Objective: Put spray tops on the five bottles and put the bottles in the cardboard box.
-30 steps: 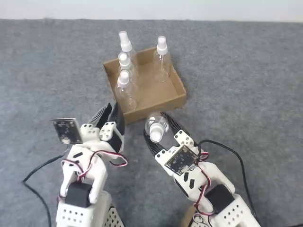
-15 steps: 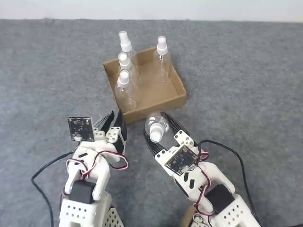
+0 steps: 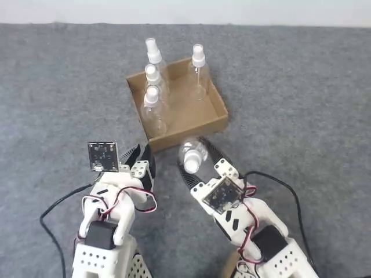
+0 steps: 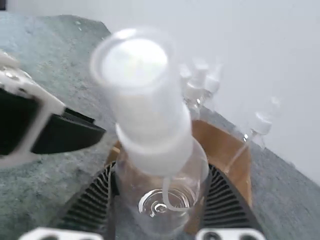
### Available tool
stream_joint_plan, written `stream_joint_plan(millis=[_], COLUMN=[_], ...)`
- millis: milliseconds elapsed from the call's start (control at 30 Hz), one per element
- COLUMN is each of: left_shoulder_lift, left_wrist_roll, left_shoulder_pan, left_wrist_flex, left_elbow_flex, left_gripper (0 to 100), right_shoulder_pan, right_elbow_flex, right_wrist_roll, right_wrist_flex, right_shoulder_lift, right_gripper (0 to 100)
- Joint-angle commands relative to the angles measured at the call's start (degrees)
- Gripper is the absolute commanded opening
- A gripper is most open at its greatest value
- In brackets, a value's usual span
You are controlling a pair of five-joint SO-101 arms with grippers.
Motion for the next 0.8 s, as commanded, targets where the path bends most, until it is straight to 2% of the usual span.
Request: stream_joint_plan(millis=[0,233,500,767], left_shoulder_lift=[-0.7,-0.7,-0.7,-0.7], left_wrist_roll=[-0.6,-0.6,-0.6,-0.6], left_shoulder_pan=[0.2,0.2,0.2,0.2], left_wrist_flex=[0.2,0.0,0.0,0.0], left_elbow_flex=[-0.7,-0.7,-0.7,-0.7], left_gripper=[7,7,7,7], right_shoulder_pan=[3.3,3.6,3.6,4.3], right_elbow_flex=[-5.2,-6.7,-12.5,-14.1], right_wrist_roll=[-0.6,-0.6,-3.8,-3.8], right_wrist_flex=[2.8,3.4,9.6,9.5], right_shoulder_lift=[-0.7,-0.3,-0.3,-0.1], right_gripper=[6.9,6.9,6.9,6.9])
